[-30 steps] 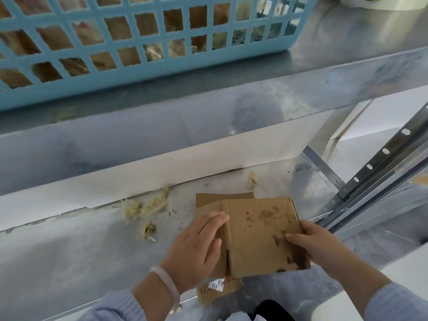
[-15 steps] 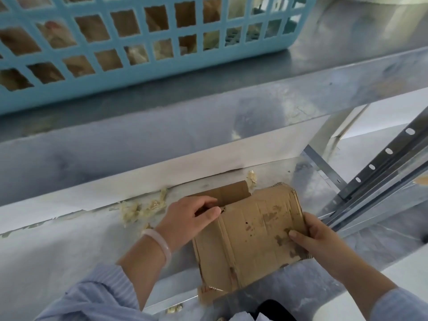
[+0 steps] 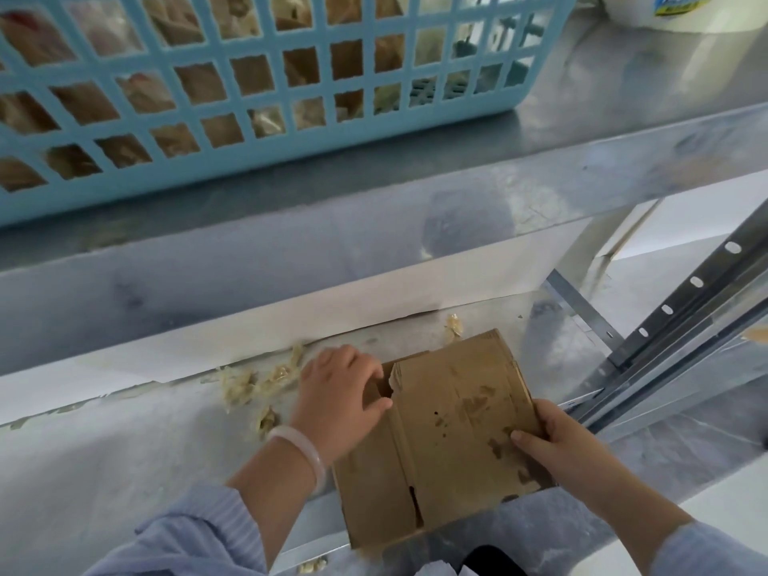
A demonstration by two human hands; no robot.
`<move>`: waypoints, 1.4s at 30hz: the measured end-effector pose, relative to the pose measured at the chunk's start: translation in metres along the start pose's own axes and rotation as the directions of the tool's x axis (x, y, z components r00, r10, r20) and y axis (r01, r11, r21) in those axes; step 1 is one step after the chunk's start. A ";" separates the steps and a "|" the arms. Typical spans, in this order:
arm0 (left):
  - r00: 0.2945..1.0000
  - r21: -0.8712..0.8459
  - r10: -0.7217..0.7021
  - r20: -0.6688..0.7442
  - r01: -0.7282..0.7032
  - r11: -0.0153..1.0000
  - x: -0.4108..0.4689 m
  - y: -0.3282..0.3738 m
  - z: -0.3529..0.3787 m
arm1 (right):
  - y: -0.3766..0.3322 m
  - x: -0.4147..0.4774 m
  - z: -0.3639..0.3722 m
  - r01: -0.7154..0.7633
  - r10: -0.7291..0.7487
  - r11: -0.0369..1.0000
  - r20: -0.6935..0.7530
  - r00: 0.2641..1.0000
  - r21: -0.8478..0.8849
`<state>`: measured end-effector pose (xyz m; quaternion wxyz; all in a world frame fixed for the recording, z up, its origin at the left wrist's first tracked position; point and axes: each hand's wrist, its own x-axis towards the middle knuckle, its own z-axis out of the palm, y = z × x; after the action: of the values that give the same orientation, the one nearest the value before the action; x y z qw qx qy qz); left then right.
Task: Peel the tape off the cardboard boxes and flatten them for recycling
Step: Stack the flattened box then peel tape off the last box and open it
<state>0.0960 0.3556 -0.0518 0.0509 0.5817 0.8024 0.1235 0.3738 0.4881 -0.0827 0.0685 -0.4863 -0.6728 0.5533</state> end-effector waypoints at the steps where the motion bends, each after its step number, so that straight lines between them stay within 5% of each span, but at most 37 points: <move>1: 0.999 -0.010 0.004 0.045 -0.004 1.000 -0.004 0.003 0.009 | 0.002 -0.001 0.004 0.003 -0.004 0.999 -0.024 1.000 -0.047; 7: 0.975 -0.044 -0.114 0.193 0.124 0.991 -0.007 0.015 0.034 | 0.018 -0.005 0.021 -0.008 -0.012 0.976 -0.087 0.996 -0.217; 11: 0.992 0.140 0.082 0.098 -0.095 0.986 -0.021 0.022 0.046 | 0.022 0.002 0.028 -0.115 0.093 0.989 -0.216 0.972 -0.092; 14: 0.958 0.118 0.136 0.254 -0.170 0.978 -0.032 0.025 0.068 | 0.015 0.007 0.029 -0.160 0.140 0.986 -0.277 0.951 -0.052; 16: 0.955 0.119 0.090 0.283 -0.128 0.985 -0.034 0.023 0.078 | 0.011 0.009 0.030 -0.144 0.080 0.974 -0.323 0.943 -0.178; 18: 0.961 0.166 0.083 0.265 -0.130 0.978 -0.030 0.023 0.077 | 0.008 0.010 0.032 -0.094 -0.114 0.849 -0.355 0.928 -0.520; 21: 0.971 0.168 0.087 0.220 -0.126 0.978 -0.025 0.026 0.072 | 0.000 0.015 0.044 0.086 -0.329 0.612 -0.155 0.932 -0.786; 24: 0.972 0.159 0.086 0.217 -0.122 0.980 -0.026 0.025 0.074 | -0.001 0.027 0.063 0.254 -0.365 0.513 0.059 0.929 -0.820; 27: 0.968 0.113 0.090 0.235 -0.119 0.986 -0.024 0.022 0.080 | 0.001 0.033 0.064 0.264 -0.368 0.435 0.098 0.925 -0.861; 42: 0.976 0.174 0.018 0.216 -0.057 0.983 -0.022 0.021 0.086 | -0.003 0.048 0.058 0.267 -0.378 0.436 0.094 0.921 -0.859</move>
<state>0.1416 0.3528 -0.1303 0.0821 0.6088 0.7890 -0.0115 0.3108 0.4843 -0.1239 -0.0396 -0.3480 -0.9319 0.0941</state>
